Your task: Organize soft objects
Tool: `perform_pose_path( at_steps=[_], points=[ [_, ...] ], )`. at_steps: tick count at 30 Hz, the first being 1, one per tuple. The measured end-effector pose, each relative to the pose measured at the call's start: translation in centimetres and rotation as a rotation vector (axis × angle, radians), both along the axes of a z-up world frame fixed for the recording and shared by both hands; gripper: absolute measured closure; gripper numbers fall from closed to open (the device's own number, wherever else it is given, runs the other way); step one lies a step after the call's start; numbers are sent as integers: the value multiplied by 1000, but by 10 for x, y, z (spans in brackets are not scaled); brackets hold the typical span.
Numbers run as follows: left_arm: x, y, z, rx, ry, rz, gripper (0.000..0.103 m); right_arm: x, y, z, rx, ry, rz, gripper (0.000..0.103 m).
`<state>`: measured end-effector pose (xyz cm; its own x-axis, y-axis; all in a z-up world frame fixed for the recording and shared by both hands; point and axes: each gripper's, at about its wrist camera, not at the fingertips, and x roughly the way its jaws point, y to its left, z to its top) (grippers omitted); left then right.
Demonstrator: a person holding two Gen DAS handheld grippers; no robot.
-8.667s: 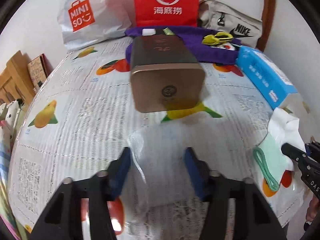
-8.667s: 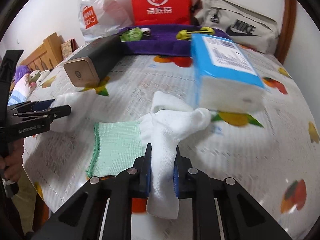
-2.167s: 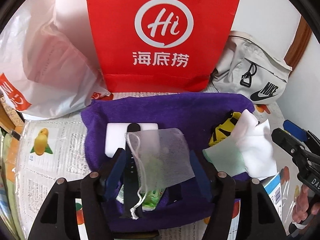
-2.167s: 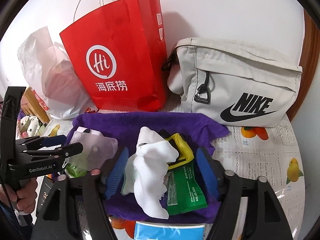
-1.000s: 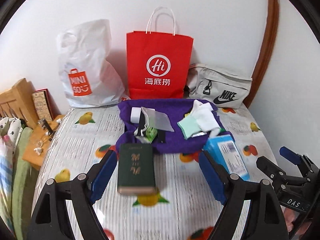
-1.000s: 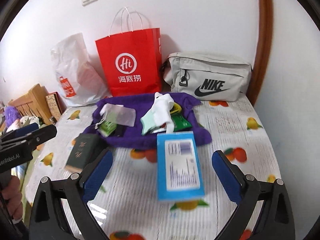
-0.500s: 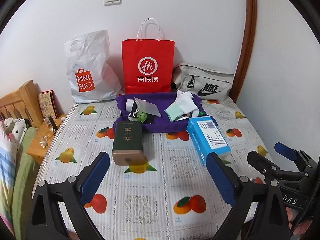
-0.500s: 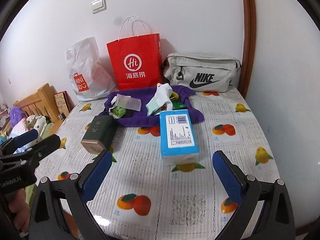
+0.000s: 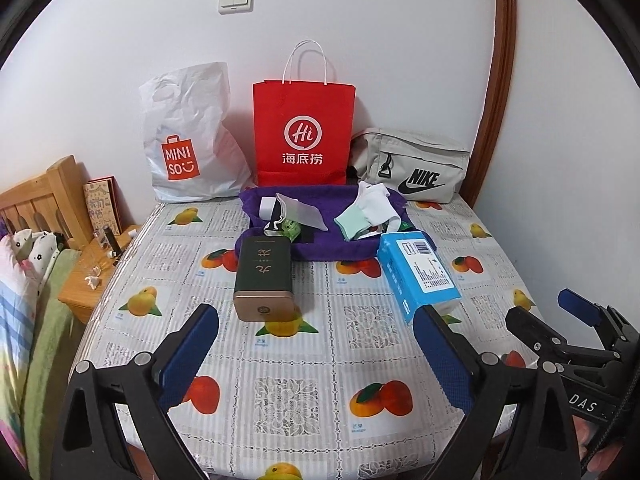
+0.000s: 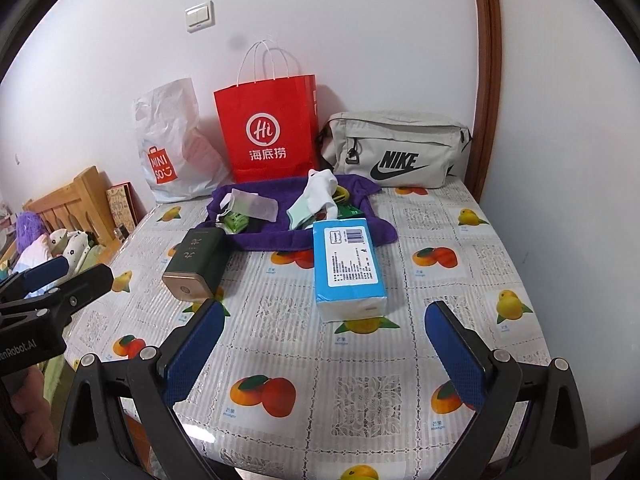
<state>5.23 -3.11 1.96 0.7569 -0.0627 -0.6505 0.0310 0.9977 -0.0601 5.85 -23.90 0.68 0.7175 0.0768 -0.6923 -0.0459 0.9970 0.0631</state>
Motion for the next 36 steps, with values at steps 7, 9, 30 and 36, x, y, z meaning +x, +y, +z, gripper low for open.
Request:
perform_pose_path(
  at_steps=[7,9,30,36],
  points=[
    [-3,2,0,0,0,5,4,-3,2,0,-1,1,3,4],
    [-3,3,-1,0,1,7,4,-3,3,0,-2,-1,3,4],
    [-5,2,-1,0,4,6,4,-7,5,2,7,-8,-1,4],
    [-6,2,-1,-1,4,8,4,-8,5,3,7,-10,-2,4]
  ],
)
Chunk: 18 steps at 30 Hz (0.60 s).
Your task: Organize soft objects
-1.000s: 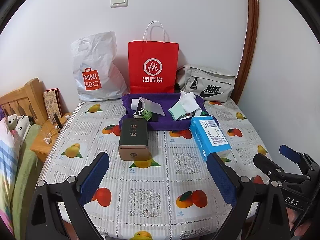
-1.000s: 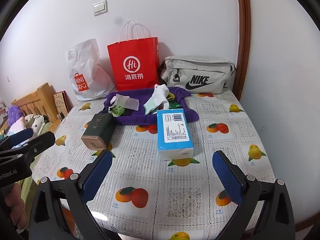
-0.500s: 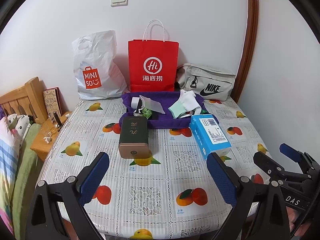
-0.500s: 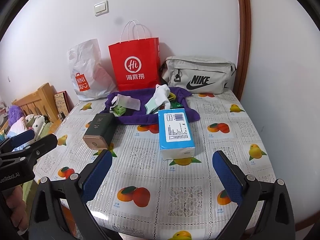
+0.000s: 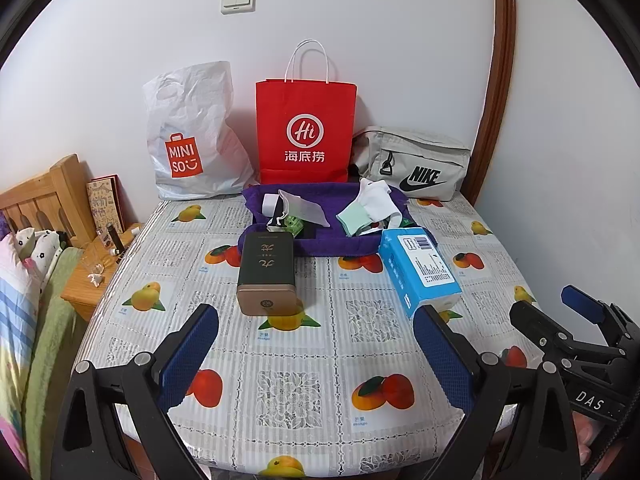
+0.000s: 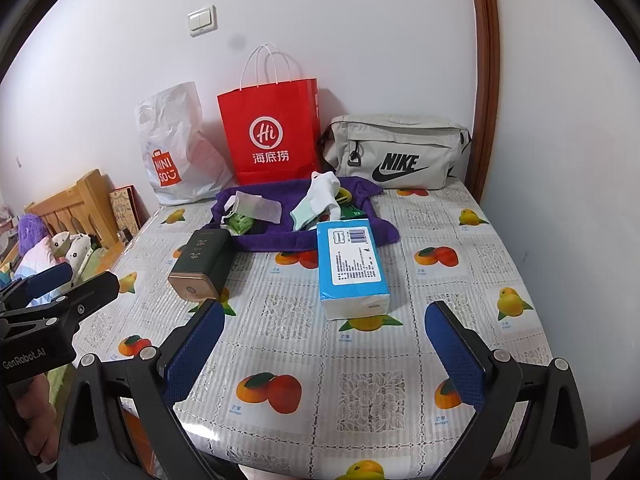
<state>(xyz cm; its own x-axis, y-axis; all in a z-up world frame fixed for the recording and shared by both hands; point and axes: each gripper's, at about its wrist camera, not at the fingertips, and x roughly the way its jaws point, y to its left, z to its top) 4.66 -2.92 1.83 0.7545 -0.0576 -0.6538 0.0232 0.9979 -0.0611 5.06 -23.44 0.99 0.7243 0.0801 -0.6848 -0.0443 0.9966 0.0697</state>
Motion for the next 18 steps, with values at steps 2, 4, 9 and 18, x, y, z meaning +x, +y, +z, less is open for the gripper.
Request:
perform_pose_path(
  at_steps=[2,4,9,18],
  points=[
    [0,0,0,0,1,-1,4,0,0,0,1,0,1,4],
    [0,0,0,1,0,0,4,0,0,0,1,-1,2,4],
    [-1,0,0,1,-1,0,4,-1,0,2,1,-2,0,4],
    [-1,-1,1,0,0,-1,4,-2,0,3,2,-4,1,4]
  ],
)
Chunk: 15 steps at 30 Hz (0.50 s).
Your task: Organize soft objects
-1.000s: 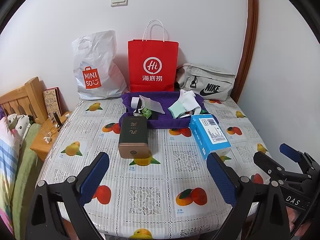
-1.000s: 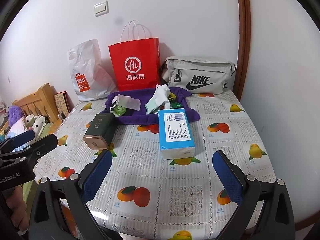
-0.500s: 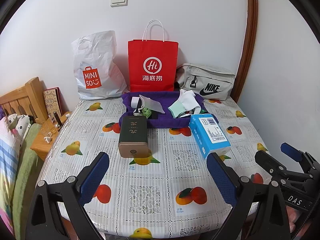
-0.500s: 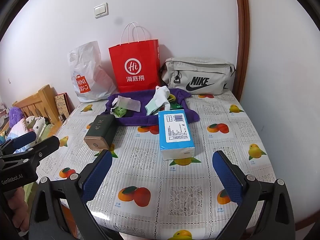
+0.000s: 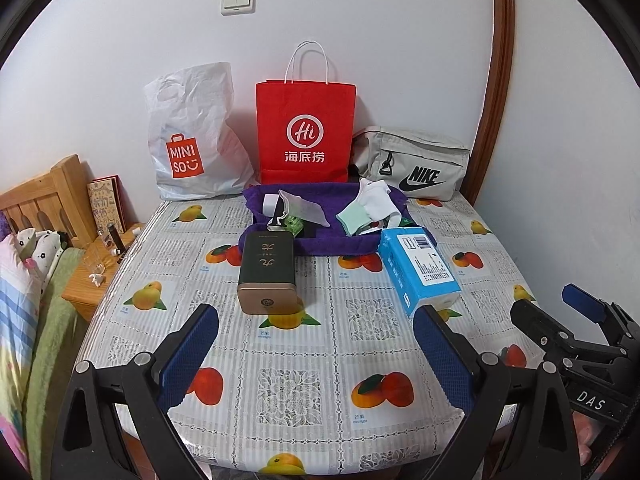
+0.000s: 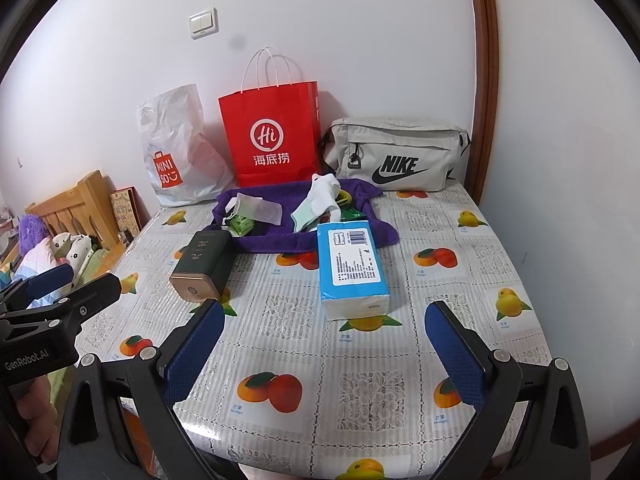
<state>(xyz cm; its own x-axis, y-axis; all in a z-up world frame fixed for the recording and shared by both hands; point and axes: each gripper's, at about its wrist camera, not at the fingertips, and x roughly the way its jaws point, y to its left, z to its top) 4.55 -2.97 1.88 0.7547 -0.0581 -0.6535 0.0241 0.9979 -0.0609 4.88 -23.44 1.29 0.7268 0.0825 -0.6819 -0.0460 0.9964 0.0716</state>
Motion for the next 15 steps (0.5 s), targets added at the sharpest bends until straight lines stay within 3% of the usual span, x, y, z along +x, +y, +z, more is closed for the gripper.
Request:
perform_pose_path(
  at_steps=[15],
  points=[
    [0,0,-1,2,0,3,4,-4,4,5,-4,-7,7,4]
  ],
)
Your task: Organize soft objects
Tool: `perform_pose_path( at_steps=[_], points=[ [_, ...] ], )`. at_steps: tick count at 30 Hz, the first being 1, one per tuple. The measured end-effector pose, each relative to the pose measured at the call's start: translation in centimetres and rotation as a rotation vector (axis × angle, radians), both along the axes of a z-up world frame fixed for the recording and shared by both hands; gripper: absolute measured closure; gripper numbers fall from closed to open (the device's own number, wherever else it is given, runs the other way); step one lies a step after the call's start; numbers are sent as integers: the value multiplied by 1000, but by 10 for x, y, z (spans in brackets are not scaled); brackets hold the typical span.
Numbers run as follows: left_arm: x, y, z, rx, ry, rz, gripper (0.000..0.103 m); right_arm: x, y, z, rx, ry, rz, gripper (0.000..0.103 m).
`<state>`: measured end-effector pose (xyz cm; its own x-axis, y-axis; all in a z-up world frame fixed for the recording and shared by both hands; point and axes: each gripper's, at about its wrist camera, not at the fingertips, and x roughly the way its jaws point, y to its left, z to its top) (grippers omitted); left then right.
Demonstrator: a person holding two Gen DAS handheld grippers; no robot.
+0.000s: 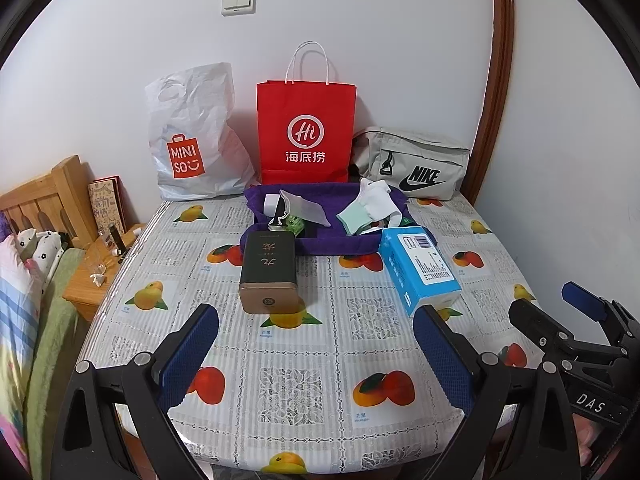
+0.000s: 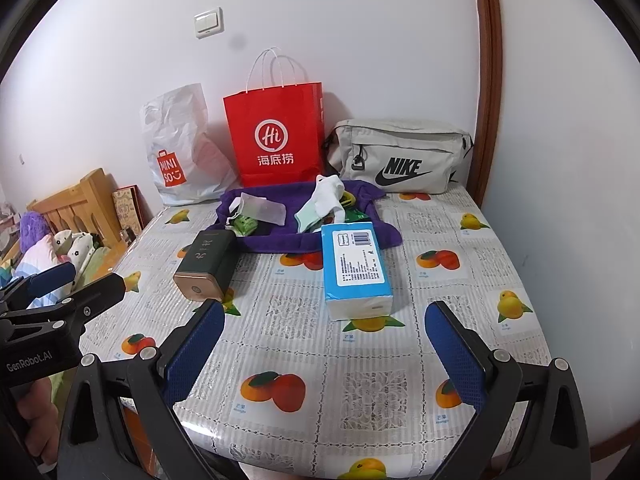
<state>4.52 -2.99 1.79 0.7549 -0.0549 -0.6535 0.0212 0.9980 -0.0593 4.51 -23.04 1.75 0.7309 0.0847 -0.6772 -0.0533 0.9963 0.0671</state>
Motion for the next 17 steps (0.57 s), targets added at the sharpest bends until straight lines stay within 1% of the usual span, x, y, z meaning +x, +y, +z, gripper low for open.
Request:
perform_pose_path(
  at_steps=[17],
  points=[
    [2,2,-3,-2,3,-2,4,5,1,-5,-1,9,6,4]
  ],
)
